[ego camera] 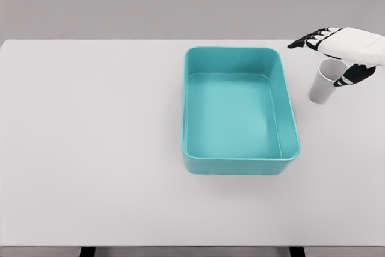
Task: Put the paper cup into the basket with your right arm
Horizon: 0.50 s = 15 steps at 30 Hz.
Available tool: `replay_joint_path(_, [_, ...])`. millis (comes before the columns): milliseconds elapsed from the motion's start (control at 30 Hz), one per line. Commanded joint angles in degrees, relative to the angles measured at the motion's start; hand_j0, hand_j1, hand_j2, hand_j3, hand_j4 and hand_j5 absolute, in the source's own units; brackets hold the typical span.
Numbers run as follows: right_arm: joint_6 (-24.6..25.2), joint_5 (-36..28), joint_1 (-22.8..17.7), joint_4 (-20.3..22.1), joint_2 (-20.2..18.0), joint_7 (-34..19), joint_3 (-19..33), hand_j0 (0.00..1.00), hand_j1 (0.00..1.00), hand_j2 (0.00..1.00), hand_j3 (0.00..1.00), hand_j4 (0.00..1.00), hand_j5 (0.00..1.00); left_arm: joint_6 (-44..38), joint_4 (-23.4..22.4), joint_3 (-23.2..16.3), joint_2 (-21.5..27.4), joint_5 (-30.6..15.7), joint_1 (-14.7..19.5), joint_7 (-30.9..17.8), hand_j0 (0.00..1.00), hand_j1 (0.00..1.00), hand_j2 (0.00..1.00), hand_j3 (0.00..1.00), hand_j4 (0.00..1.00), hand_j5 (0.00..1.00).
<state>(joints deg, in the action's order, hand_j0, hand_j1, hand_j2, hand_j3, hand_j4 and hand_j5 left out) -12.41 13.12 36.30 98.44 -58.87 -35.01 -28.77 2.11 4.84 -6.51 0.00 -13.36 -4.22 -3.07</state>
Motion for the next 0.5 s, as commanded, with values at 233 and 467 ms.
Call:
replay_joint_path(233, [1.86, -13.79, -0.18, -2.89, -1.33, 0.01, 0.91, 0.98, 0.98, 0.98, 0.98, 0.98, 0.98, 0.0, 0.0, 0.0, 0.0, 0.0, 0.0, -0.01, 1.0, 1.0, 1.0, 1.0, 1.0, 1.0])
replay_joint_path(467, [-3.32, -50.21, -0.97, -38.93, 0.51, 0.01, 7.33, 1.0, 1.0, 1.0, 1.0, 1.0, 1.0, 0.0, 0.0, 0.0, 0.0, 0.0, 0.0, -0.01, 1.0, 1.0, 1.0, 1.0, 1.0, 1.0])
